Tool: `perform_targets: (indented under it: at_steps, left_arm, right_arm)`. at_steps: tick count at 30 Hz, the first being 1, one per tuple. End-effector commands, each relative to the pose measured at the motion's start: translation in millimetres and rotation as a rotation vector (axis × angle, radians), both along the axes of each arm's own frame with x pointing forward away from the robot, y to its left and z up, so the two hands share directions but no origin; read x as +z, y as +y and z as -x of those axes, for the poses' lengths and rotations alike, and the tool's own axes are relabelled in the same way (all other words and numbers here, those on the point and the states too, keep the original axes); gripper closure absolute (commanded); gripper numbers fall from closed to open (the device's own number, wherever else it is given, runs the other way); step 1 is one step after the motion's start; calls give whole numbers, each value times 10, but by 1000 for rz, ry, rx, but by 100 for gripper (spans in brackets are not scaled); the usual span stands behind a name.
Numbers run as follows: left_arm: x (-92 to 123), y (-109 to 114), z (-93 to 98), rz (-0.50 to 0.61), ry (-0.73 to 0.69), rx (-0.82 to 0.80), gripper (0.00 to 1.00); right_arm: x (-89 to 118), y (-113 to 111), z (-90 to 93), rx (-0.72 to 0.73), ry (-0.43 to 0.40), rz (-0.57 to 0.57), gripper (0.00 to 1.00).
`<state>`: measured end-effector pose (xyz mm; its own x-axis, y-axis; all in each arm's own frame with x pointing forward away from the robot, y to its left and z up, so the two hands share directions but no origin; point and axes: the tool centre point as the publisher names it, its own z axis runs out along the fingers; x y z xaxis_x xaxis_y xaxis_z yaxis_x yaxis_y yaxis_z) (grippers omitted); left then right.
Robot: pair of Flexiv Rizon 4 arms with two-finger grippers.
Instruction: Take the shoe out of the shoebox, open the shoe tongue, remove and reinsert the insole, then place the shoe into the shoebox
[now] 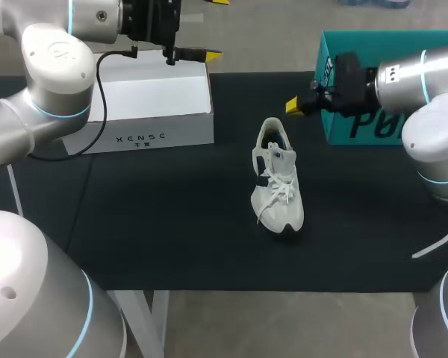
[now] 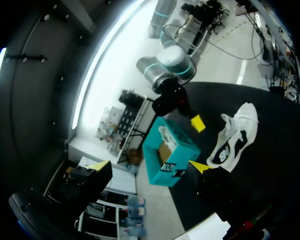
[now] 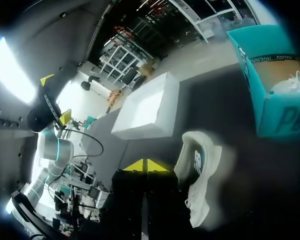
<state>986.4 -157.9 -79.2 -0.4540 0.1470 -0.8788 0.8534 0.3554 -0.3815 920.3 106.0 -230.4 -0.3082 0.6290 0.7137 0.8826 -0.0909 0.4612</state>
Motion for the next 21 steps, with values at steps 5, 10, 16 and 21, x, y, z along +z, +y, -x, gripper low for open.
perform_targets:
  at_steps: [5, 10, 16, 21]
  left_arm:
    - [2, -7, -10, -3, 0, -1, 0]
    - [2, -7, -10, -3, 0, -1, 0]
    - [2, -7, -10, -3, 0, -1, 0]
    - [2, -7, -10, -3, 0, -1, 0]
  right_arm:
    - [30, -48, -61, 29, 149, 1059, 100]
    - [24, -112, -16, 64, 231, 1196, 100]
    - [24, -112, -16, 64, 231, 1196, 100]
    - [24, -112, -16, 64, 231, 1196, 100]
